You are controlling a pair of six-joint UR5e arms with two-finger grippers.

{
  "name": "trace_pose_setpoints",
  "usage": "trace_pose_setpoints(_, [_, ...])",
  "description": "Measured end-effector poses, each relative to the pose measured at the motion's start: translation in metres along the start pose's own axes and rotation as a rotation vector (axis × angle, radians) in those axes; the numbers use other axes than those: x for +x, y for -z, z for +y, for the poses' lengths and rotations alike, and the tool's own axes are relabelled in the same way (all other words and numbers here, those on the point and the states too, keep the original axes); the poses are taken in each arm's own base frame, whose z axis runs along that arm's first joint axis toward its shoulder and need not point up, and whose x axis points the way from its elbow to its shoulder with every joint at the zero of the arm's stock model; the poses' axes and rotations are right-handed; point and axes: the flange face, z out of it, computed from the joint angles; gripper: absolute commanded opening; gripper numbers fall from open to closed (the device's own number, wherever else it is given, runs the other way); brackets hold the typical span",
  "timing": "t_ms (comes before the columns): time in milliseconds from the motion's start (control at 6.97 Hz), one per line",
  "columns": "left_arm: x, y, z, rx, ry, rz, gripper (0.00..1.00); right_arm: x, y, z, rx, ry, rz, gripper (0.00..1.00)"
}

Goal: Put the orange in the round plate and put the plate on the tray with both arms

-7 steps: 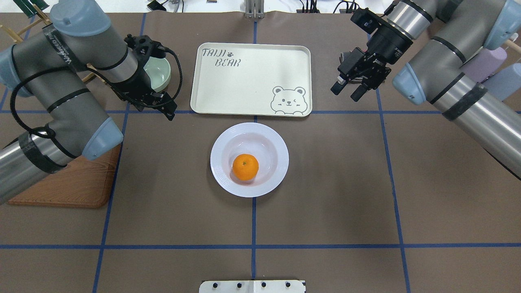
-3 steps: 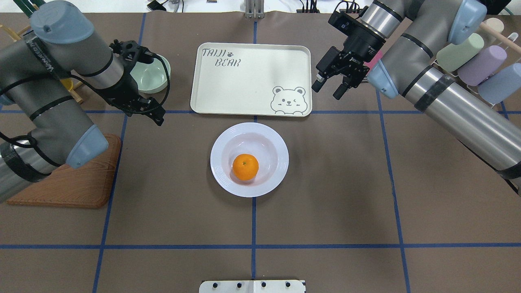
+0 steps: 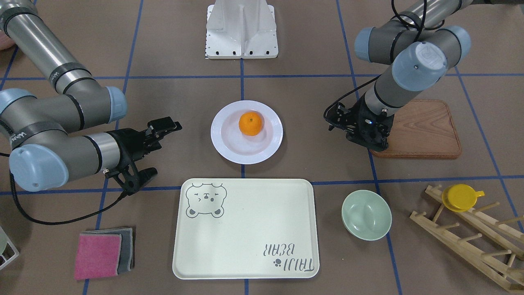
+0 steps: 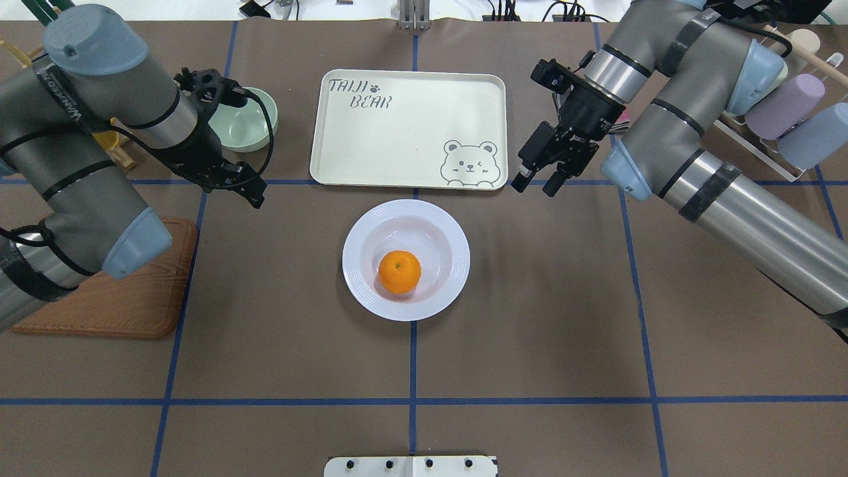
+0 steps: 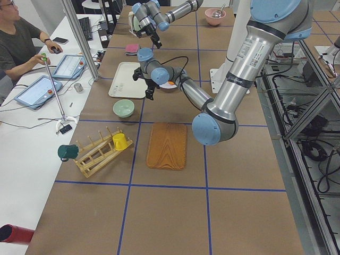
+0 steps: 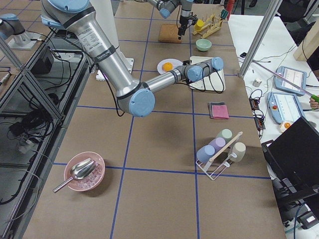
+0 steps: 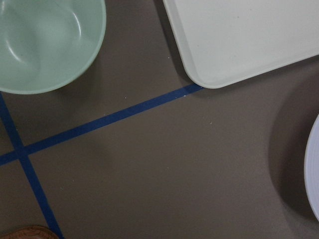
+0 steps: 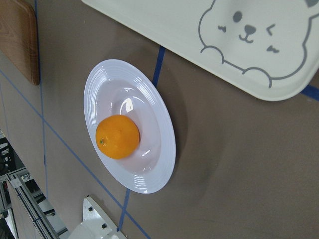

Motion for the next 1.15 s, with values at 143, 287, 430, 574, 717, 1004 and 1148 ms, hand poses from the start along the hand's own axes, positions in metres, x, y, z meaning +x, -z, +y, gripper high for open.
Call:
trace_pose_setpoints(143, [0.002,0.002,0.001,0.0,-0.002,0.007,0.99,-0.003,-0.022,0.01,-0.018,0.011,0.033,1.0])
trace_pose_setpoints(287, [0.002,0.003,0.002,-0.001,-0.003,0.011,0.99,-0.007,-0.042,0.014,-0.033,0.005,0.071,1.0])
trace_pose_setpoints(430, [0.0,0.003,0.005,-0.006,-0.001,0.016,0.99,-0.009,-0.055,0.014,-0.041,-0.014,0.091,1.0])
trace_pose_setpoints(574, [-0.005,0.001,0.011,-0.013,0.002,0.02,0.99,-0.009,-0.06,0.012,-0.047,-0.031,0.086,1.0])
trace_pose_setpoints(717, [-0.01,0.0,0.017,-0.018,0.006,0.021,0.99,-0.011,-0.052,0.011,-0.051,-0.047,0.035,1.0])
trace_pose_setpoints(1004, [-0.017,-0.004,0.023,-0.027,0.013,0.019,0.99,-0.01,-0.016,0.011,-0.051,-0.083,-0.115,1.0])
trace_pose_setpoints(1148, [-0.018,-0.004,0.024,-0.028,0.014,0.018,0.99,0.006,-0.013,0.008,-0.05,-0.116,-0.126,1.0])
